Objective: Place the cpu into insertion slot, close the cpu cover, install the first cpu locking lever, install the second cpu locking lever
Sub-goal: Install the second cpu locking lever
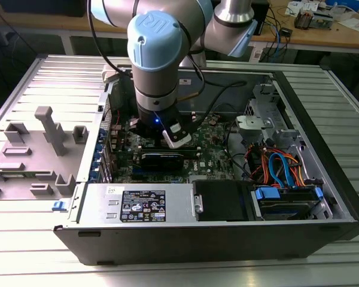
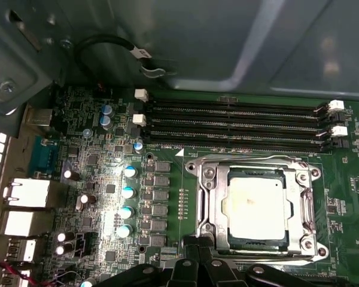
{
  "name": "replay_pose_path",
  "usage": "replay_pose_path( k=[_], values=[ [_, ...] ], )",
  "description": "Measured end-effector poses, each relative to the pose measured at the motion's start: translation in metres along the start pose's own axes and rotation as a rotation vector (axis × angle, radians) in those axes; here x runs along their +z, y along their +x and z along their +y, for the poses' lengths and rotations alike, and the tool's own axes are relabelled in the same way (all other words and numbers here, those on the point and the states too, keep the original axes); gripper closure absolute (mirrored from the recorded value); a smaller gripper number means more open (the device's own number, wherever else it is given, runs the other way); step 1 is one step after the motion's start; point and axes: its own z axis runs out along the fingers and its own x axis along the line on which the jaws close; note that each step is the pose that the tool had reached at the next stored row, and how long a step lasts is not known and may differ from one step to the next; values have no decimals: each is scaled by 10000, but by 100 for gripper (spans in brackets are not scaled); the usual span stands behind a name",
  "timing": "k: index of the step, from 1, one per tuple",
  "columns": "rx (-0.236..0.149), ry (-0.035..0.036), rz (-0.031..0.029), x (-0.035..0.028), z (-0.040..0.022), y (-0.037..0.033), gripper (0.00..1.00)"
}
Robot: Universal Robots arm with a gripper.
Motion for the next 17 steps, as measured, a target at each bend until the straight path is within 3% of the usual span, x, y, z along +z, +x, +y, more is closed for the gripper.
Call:
replay_pose_path(
  k=[4,6,8,13,17],
  values=[
    [1,-7,2,7,-16,9,89],
    [0,46,4,5,-21,9,89],
    [-2,52,4,6,-22,10,89],
    [-4,-107,-4,21,-25,27,89],
    [-13,-123,0,25,-24,56,89]
  ],
)
